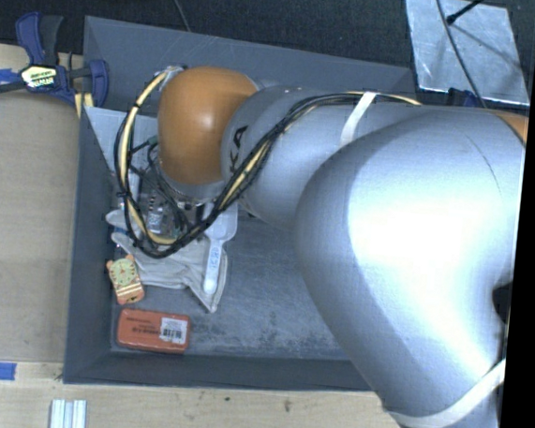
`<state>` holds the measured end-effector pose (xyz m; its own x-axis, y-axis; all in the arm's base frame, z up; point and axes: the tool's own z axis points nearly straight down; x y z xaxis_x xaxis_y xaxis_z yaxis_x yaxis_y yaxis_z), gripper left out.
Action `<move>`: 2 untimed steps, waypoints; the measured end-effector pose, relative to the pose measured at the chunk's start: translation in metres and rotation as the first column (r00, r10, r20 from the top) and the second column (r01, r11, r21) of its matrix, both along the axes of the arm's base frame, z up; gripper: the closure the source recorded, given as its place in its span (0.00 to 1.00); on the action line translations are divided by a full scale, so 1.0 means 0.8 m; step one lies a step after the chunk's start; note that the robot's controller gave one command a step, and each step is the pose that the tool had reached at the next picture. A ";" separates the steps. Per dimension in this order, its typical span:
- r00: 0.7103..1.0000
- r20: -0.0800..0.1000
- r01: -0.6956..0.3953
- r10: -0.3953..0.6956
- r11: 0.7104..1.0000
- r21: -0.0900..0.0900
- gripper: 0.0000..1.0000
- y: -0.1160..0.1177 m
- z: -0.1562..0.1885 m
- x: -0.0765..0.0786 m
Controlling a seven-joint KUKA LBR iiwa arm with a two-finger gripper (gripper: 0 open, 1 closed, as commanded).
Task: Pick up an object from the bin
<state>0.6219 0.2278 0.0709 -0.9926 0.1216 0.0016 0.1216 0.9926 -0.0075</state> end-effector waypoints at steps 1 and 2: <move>1.000 0.000 0.000 0.000 1.000 0.000 1.00 0.000 0.000 0.000; 1.000 0.000 0.000 0.000 1.000 0.000 1.00 0.000 0.001 0.000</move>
Offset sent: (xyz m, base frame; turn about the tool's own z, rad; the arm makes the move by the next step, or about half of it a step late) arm 0.0000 0.0000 0.0091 0.0000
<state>0.6219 0.2274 0.0719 -0.9926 0.1215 0.0017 0.1215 0.9926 -0.0071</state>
